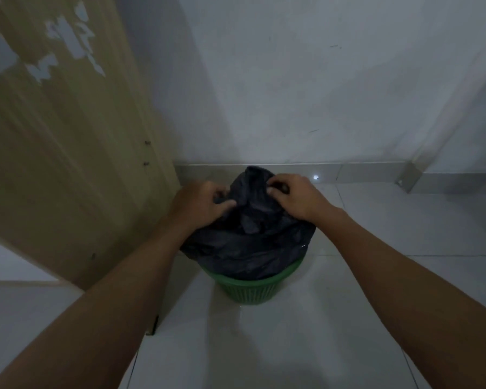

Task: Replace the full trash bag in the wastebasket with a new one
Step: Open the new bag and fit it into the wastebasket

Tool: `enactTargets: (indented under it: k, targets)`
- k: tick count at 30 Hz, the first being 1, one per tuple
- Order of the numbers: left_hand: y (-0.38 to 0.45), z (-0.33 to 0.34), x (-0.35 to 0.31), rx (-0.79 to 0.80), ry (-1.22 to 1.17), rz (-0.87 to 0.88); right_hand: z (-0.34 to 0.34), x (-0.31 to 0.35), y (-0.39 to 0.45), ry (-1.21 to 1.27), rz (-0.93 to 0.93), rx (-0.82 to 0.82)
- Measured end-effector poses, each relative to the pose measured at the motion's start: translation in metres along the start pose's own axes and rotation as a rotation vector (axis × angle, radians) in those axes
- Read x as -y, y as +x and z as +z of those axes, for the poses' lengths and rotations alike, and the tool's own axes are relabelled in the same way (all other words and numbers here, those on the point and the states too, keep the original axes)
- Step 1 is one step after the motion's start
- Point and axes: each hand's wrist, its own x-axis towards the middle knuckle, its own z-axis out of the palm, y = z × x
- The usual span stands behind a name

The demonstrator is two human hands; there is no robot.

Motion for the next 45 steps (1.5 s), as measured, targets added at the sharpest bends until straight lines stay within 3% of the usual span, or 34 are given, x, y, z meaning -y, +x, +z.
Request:
enactTargets:
  k: [2,4,6,9,12,14,16,19,21,23,25,28,30,32,34,36,38,39,40,41,43,45]
  targets:
    - [0.002,0.005,0.013,-0.127,-0.126,-0.211,-0.001,-0.010,0.004,0.116,0.107,-0.044]
    - [0.006,0.008,0.028,-0.178,-0.400,-0.511,0.001,-0.023,0.004,0.149,0.214,-0.041]
    - [0.007,0.016,0.041,-0.082,-0.644,-0.814,0.002,-0.033,0.002,0.206,0.335,-0.079]
    - [-0.002,0.035,0.052,0.121,-0.866,-0.942,0.006,-0.037,-0.002,0.447,0.608,-0.037]
    - [-0.002,0.062,0.076,0.222,-1.016,-0.976,0.005,-0.030,-0.009,0.609,0.881,0.086]
    - [-0.005,0.059,0.073,0.200,-0.980,-0.929,0.005,-0.029,-0.013,0.668,0.950,0.116]
    - [-0.012,0.040,0.055,0.077,-0.834,-0.899,0.003,-0.026,-0.015,0.702,0.897,0.065]
    - [-0.013,0.016,0.038,-0.053,-0.714,-0.650,0.004,-0.019,-0.015,0.803,0.736,-0.085]
    - [-0.009,0.001,0.023,-0.030,-0.738,-0.505,0.003,-0.012,-0.013,0.846,0.681,-0.127]
    - [-0.006,-0.004,0.016,0.072,-0.726,-0.467,0.004,-0.009,-0.009,0.876,0.679,-0.118]
    - [-0.006,-0.001,0.012,0.183,-0.769,-0.596,0.007,-0.012,-0.008,0.864,0.791,-0.054]
    - [-0.013,0.006,0.010,0.396,-0.897,-0.825,0.012,-0.024,-0.015,0.662,0.901,0.206]
    - [-0.020,0.007,0.007,0.438,-0.933,-0.840,0.016,-0.029,-0.023,0.682,0.905,0.309]
    - [-0.027,0.005,0.006,0.430,-0.977,-0.842,0.014,-0.028,-0.032,0.710,0.922,0.313]
    - [-0.025,0.003,0.011,0.320,-0.862,-0.786,0.006,-0.028,-0.033,0.646,0.923,0.228]
    - [-0.021,-0.005,0.019,0.092,-0.501,-0.655,-0.010,-0.025,-0.031,0.493,0.886,0.133]
    - [-0.023,-0.019,0.009,-0.172,-0.219,-0.415,-0.034,-0.018,-0.028,0.314,0.817,0.154]
    - [-0.030,-0.026,-0.004,-0.240,-0.200,-0.245,-0.046,-0.010,-0.029,0.220,0.785,0.235]
    - [-0.040,-0.033,-0.023,-0.185,-0.223,-0.074,-0.057,-0.002,-0.032,0.137,0.759,0.340]
    - [-0.051,-0.039,-0.046,-0.030,-0.221,0.064,-0.067,0.007,-0.036,0.074,0.732,0.443]
    - [-0.071,-0.045,-0.083,0.377,-0.051,0.215,-0.079,0.021,-0.043,0.069,0.685,0.593]
    - [-0.081,-0.037,-0.097,0.526,0.099,0.319,-0.082,0.025,-0.049,0.203,0.652,0.636]
